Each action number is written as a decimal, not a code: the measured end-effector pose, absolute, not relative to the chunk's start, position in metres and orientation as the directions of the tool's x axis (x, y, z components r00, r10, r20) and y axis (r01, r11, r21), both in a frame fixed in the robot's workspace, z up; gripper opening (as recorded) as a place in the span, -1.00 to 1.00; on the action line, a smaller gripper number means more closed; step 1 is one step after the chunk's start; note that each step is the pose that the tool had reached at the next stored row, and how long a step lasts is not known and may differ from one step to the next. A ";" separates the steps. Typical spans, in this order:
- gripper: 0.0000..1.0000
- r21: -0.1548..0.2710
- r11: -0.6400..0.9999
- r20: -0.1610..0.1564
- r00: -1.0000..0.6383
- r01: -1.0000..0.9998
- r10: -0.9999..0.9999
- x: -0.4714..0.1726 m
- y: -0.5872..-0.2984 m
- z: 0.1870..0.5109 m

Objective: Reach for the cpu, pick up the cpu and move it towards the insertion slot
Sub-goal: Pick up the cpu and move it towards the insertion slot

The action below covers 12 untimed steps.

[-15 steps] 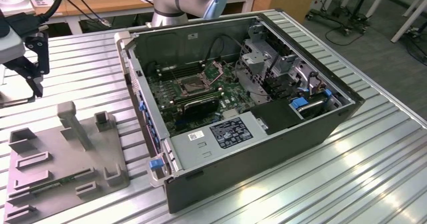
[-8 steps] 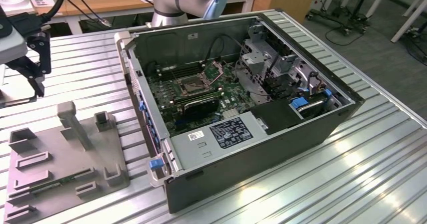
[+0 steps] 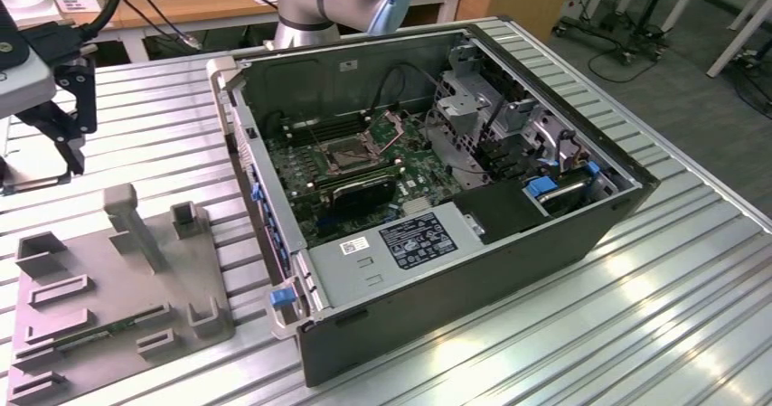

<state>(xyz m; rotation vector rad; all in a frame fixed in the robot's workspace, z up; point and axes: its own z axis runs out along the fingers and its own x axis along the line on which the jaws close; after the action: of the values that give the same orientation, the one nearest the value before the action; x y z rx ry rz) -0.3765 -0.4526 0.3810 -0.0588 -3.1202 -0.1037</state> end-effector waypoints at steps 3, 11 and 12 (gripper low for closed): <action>0.09 0.066 0.997 0.020 -0.999 0.038 0.037 -0.375 -0.453 0.381; 0.09 0.066 0.997 0.020 -0.999 0.038 0.037 -0.370 -0.453 0.381; 0.09 0.066 0.997 0.020 -0.999 0.038 0.037 -0.369 -0.453 0.381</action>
<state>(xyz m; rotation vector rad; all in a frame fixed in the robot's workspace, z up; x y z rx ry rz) -0.3692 -0.4526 0.3810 -0.0588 -3.1203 -0.1037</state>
